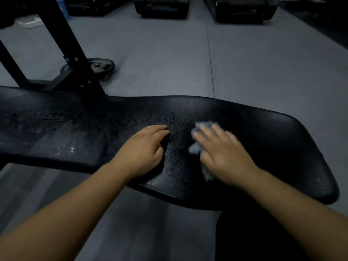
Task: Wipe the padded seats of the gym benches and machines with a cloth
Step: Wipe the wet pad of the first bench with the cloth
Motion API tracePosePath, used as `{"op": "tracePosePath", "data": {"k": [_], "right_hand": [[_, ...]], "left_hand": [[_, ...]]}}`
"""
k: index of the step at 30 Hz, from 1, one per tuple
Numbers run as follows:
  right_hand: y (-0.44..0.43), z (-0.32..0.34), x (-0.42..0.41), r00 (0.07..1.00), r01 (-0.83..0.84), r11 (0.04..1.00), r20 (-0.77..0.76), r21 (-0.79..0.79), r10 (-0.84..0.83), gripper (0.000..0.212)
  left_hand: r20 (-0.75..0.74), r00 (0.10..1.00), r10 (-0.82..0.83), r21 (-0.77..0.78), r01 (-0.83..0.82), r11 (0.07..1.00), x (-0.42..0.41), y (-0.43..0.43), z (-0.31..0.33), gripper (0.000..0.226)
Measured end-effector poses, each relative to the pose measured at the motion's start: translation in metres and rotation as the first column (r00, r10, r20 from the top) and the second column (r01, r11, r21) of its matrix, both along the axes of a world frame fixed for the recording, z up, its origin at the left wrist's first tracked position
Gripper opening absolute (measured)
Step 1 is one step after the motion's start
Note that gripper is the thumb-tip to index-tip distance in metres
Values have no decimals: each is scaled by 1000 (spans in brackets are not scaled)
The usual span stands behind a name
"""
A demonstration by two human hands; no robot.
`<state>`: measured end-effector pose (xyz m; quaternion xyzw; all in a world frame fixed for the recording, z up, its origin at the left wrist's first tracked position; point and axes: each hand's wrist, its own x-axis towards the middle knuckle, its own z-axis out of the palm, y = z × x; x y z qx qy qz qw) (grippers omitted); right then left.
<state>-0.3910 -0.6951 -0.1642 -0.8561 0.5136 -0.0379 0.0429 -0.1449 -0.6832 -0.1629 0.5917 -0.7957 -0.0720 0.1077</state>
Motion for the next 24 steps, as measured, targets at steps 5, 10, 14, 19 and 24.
{"op": "tracePosePath", "data": {"k": [5, 10, 14, 19, 24], "right_hand": [[-15, 0, 64, 998, 55, 998, -10, 42, -54, 64], [32, 4, 25, 973, -231, 970, 45, 77, 228, 78], [-38, 1, 37, 999, 51, 998, -9, 35, -51, 73], [-2, 0, 64, 987, -162, 987, 9, 15, 162, 69], [-44, 1, 11, 989, -147, 989, 2, -1, 147, 75]], "left_hand": [[46, 995, 92, -43, -90, 995, 7, -10, -2, 70], [23, 994, 105, -43, -104, 994, 7, -12, -7, 72], [41, 994, 101, -37, -100, 994, 6, -13, -8, 74], [12, 996, 88, -44, -87, 995, 8, -11, -8, 75], [23, 995, 101, -69, -99, 993, 7, -13, -12, 71]]}}
